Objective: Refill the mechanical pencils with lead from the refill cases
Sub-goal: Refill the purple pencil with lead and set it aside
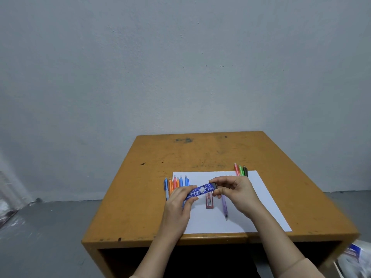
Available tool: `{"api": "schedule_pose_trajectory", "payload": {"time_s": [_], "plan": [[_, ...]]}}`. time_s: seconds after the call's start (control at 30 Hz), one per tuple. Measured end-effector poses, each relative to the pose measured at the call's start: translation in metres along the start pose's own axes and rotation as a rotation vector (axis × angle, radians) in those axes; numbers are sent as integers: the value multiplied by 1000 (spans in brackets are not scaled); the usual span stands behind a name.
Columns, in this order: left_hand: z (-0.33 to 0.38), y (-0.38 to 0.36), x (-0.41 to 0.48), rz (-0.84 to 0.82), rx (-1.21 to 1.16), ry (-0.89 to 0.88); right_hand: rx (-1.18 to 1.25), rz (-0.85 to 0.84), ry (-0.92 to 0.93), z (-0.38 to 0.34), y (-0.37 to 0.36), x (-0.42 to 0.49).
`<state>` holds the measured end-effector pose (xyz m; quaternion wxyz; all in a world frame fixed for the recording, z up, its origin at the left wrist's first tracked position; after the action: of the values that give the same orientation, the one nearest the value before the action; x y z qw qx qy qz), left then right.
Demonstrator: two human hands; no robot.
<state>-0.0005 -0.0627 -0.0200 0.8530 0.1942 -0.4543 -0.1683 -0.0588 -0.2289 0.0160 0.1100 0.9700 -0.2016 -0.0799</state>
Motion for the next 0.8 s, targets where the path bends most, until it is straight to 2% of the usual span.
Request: {"api": "schedule_pose_trajectory", "payload": {"time_s": [0.67,0.8], "plan": [[-2,0,-1,-15,-52,50,67,44,-38,8,2,0],[-3,0,-1,7,-69,54,169,21,-30,5,-3,-5]]}}
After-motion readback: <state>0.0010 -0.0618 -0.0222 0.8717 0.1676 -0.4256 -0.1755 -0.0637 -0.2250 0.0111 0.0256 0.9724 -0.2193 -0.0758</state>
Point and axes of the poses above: each hand's wrist, its own x-axis towards the middle knuckle, its own y-axis out of the back of the hand, z = x × y, the point moved 6 cm from there along x, towards the middle knuckle, and after that the axes turned 15 degrees about -y, right-handed, at the moved point
